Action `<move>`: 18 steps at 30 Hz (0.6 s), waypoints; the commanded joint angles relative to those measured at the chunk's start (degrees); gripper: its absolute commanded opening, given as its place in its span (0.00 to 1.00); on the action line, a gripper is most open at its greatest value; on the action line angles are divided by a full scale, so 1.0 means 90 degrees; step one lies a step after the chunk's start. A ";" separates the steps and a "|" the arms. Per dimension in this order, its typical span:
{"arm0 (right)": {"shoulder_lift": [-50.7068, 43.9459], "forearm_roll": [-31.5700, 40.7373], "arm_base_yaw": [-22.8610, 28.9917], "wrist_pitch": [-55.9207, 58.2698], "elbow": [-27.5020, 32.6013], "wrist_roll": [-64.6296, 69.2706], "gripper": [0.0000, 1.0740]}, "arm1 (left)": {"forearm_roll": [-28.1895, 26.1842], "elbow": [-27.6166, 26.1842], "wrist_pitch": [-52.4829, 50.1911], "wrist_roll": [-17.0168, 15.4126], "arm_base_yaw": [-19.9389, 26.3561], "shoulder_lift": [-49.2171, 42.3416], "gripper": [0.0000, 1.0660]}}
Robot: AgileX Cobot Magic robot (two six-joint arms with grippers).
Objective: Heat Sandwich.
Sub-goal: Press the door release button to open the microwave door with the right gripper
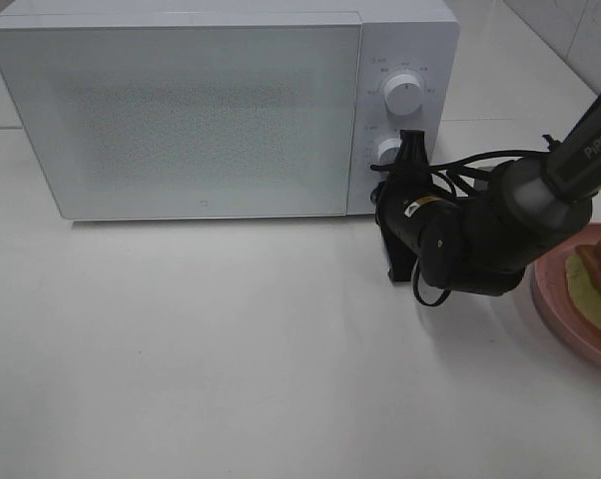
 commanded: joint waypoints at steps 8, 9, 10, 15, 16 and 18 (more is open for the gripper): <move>0.0064 -0.0076 -0.0146 -0.1891 -0.1089 -0.0433 0.00 | 0.0006 0.0013 -0.0057 -0.0025 -0.0038 0.0000 0.94; 0.0064 -0.0083 -0.0146 -0.1878 -0.1089 -0.0433 0.00 | 0.0006 0.0013 -0.0057 -0.0025 -0.0038 0.0000 0.94; 0.0064 -0.0083 -0.0146 -0.1878 -0.1089 -0.0433 0.00 | 0.0006 0.0013 -0.0057 -0.0025 -0.0038 0.0000 0.94; 0.0013 -0.0083 -0.0146 -0.1795 -0.1082 -0.0465 0.00 | 0.0006 0.0013 -0.0057 -0.0025 -0.0038 0.0000 0.94; 0.0013 -0.0083 -0.0146 -0.1744 -0.1082 -0.0465 0.00 | 0.0006 0.0013 -0.0057 -0.0025 -0.0038 0.0000 0.94; 0.0013 -0.0083 -0.0140 -0.1713 -0.1082 -0.0465 0.00 | 0.0006 0.0013 -0.0057 -0.0025 -0.0038 0.0000 0.94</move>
